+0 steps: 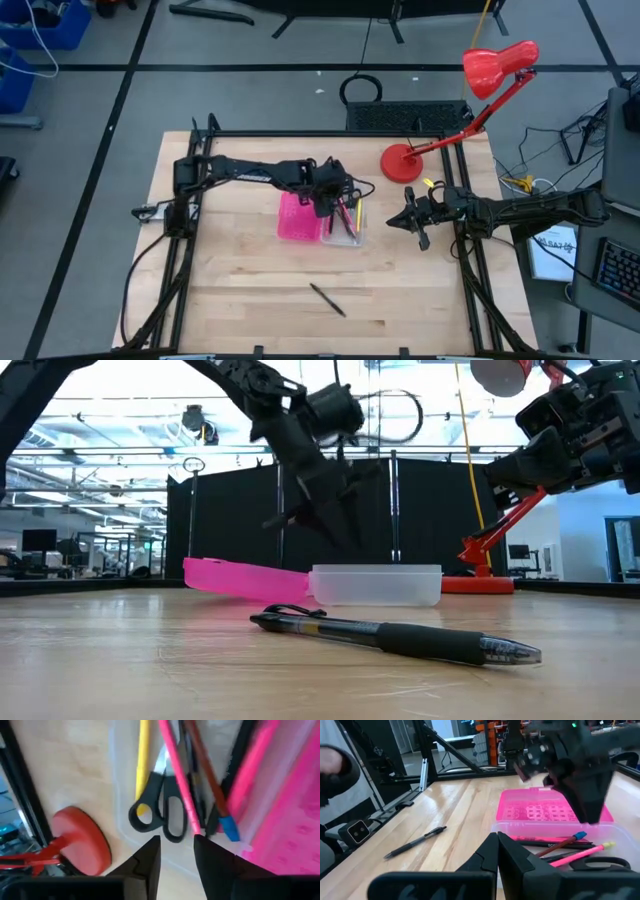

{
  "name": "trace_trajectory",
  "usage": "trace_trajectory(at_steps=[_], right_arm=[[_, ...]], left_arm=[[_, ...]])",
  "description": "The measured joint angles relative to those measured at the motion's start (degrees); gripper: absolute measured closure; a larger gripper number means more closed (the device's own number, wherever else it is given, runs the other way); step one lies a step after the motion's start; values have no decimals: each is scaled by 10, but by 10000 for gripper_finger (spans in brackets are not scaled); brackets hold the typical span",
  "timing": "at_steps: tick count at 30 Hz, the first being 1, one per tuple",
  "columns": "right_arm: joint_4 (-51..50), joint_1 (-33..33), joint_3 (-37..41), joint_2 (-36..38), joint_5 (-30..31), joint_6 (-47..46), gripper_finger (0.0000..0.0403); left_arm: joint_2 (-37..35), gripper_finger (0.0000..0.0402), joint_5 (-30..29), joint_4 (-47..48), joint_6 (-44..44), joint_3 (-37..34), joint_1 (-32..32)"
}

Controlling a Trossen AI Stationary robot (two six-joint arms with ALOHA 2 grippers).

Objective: Pick & place school supplies into a supply box
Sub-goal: Put the black pen into the supply box

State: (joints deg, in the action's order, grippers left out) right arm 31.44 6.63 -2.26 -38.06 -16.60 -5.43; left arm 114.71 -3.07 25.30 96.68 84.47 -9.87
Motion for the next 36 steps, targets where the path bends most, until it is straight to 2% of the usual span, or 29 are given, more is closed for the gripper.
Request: trace_trajectory(at_steps=[4,7,8,10,13,17,22,25,29,36], right_arm=[[3,0,0,0,0,3,403],[4,0,0,0,0,2,403],[4,0,0,0,0,2,403],[4,0,0,0,0,2,403],[4,0,0,0,6,11,403],[-3,0,0,0,61,14,403],[0,0,0,0,79,2,403],[3,0,0,0,79,1,403],[1,0,0,0,79,1,403],[-12,0,0,0,79,9,403]], left_arm=[[-59,301,3,112,-42,0,20],[-105,355,26,211,-142,-1,22],[-124,377,29,228,-180,-10,18],[-167,392,30,228,-248,-51,11],[-249,396,54,156,-285,-158,14],[-372,396,107,7,-318,-325,9],[-514,396,245,-163,-377,-481,-22],[-586,396,296,-253,-471,-532,-39],[-666,398,303,-310,-615,-569,-45],[-766,399,327,-297,-659,-603,-73]])
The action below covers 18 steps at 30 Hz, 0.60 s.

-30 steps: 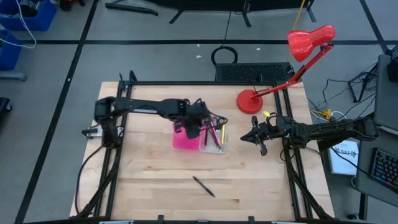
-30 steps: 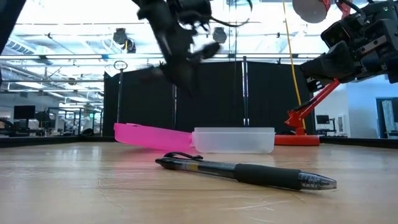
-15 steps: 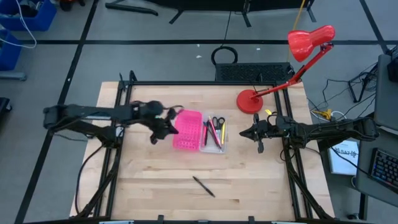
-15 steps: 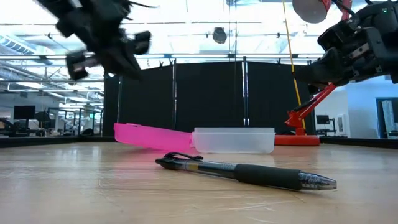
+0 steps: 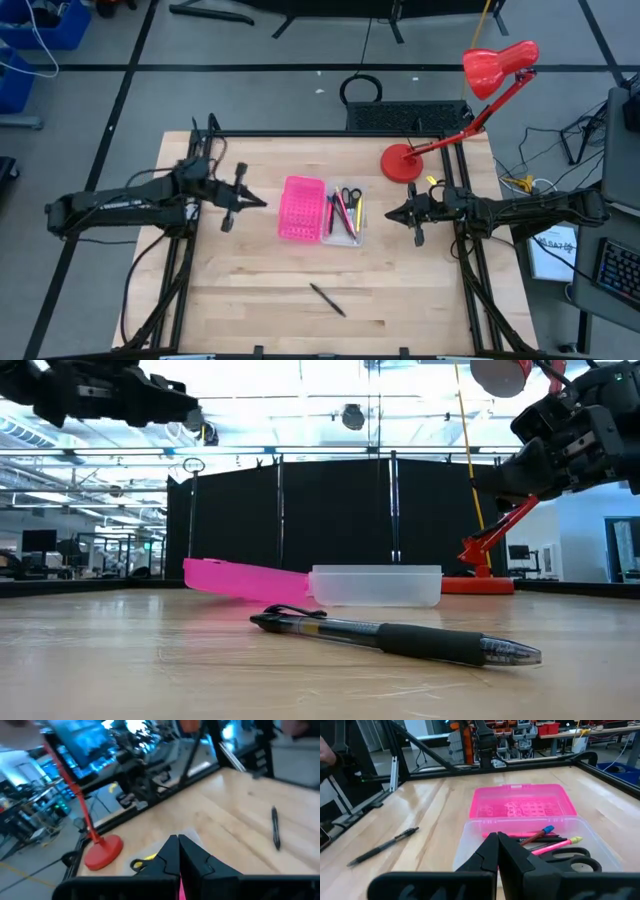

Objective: Pick & place school supplies into a supply box
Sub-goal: Put the black pen into the supply box

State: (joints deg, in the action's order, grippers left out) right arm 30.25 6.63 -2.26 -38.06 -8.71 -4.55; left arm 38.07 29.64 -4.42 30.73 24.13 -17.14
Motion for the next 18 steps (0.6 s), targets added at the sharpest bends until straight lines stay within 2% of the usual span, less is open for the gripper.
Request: trace_trajectory(at_steps=[3,9,12,18], right_arm=[[-15,0,0,0,11,6,403],[-23,0,0,0,37,-22,403],[-24,0,0,0,42,-23,403],[-23,0,0,0,42,-23,403]], left_arm=[[-37,399,4,-31,-61,-18,-3],[-75,400,-29,-252,-223,-119,39],[-89,400,-51,-350,-263,-163,60],[-112,401,-52,-355,-262,-197,79]])
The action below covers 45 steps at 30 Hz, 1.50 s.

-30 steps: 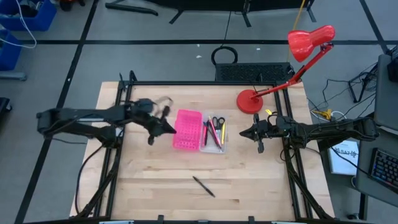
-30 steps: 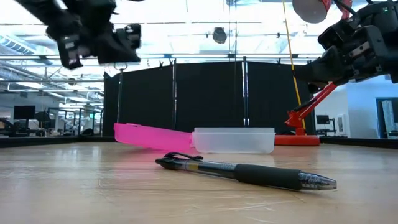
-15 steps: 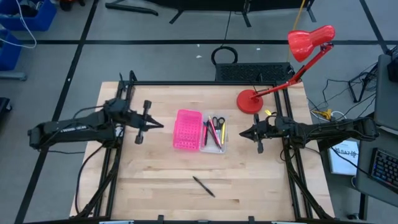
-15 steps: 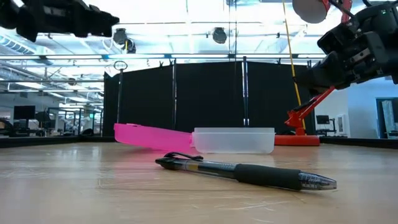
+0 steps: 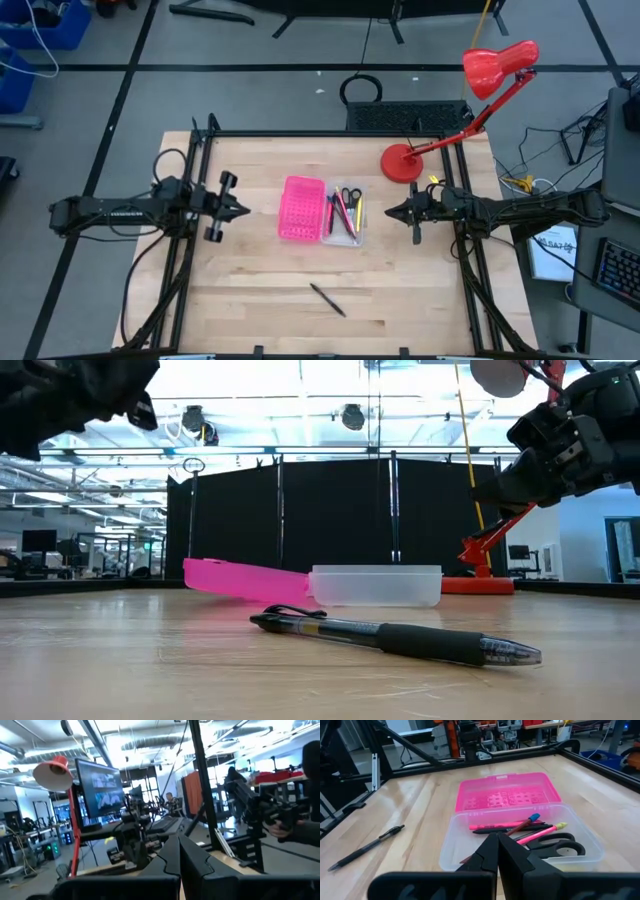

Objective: Pick & place school supplies into a supply box
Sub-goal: Put the black pen into the supply box

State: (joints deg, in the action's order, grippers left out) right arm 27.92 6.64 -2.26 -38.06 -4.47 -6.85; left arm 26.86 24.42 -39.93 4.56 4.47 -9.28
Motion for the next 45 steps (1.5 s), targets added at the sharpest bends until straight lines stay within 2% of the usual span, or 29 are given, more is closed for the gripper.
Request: trace_trajectory(at_steps=[8,12,17,23,27,30,35,39,42,45], right_arm=[[-1,0,0,0,0,-24,403],[-4,0,0,0,0,-28,403],[-5,0,0,0,0,-48,403],[-14,0,0,0,0,-44,403],[-15,0,0,0,0,-44,403],[-14,0,0,0,0,-44,403],[6,0,0,0,3,-45,403],[56,-1,-7,1,44,-73,403],[-19,-24,-46,-4,45,-84,403],[-124,-73,-145,-24,56,-100,403]], left_arm=[[-57,401,-5,8,23,-22,8],[-97,401,-12,51,38,-22,8],[-105,401,-70,104,59,-22,8],[-105,401,-158,154,33,-22,7],[-103,400,-191,212,54,-22,7],[-104,399,-192,212,44,-22,7],[-104,399,-159,210,19,-22,8],[-104,380,-174,208,24,-22,8],[-104,364,-193,207,29,-22,8],[-104,356,-216,207,28,-22,8]])
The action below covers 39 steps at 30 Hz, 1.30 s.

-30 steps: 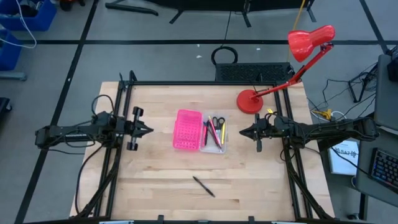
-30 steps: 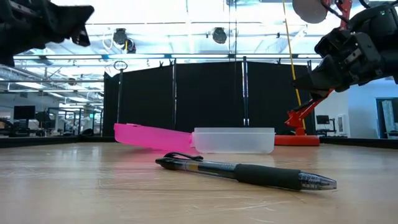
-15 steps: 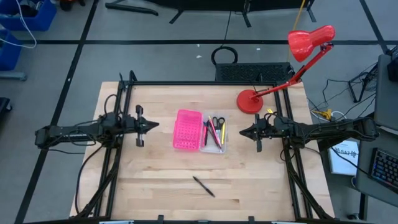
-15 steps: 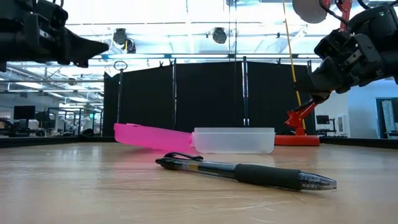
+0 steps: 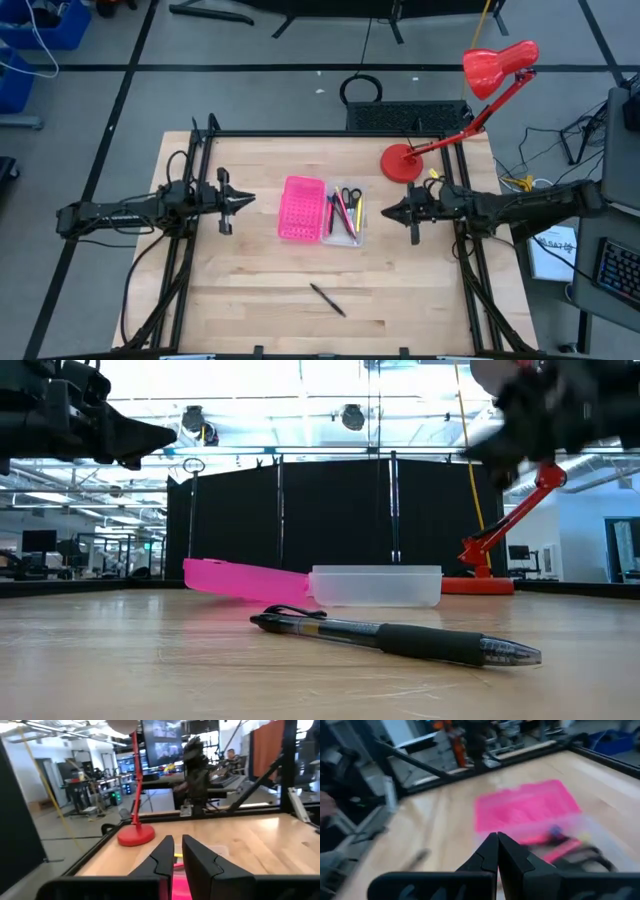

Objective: Pick & place school supplies into a supply box
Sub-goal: Put the black pen into the supply box

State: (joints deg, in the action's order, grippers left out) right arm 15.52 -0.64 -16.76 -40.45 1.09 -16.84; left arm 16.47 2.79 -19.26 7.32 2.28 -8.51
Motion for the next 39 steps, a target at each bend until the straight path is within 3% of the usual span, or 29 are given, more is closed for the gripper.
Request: trace_trajectory(at_steps=[5,12,18,21,24,31,35,39], right_arm=[[-141,-126,-154,-97,112,-16,403],[-228,-254,-388,-293,152,-42,403],[-340,-292,-593,-482,186,-135,403],[-343,-295,-661,-560,195,-190,403],[-339,-295,-704,-617,194,-236,403],[-344,-283,-720,-721,76,-353,403],[-344,-282,-720,-760,96,-347,389],[-357,-282,-720,-776,120,-353,344]], left_arm=[[0,354,5,41,-31,1,0],[0,353,13,139,-55,1,0],[0,353,6,147,-36,1,0],[0,353,6,147,-55,1,0],[0,353,6,148,-56,1,0],[0,353,7,149,-78,1,0],[0,353,16,149,-71,1,0],[0,353,17,149,-63,1,0]])
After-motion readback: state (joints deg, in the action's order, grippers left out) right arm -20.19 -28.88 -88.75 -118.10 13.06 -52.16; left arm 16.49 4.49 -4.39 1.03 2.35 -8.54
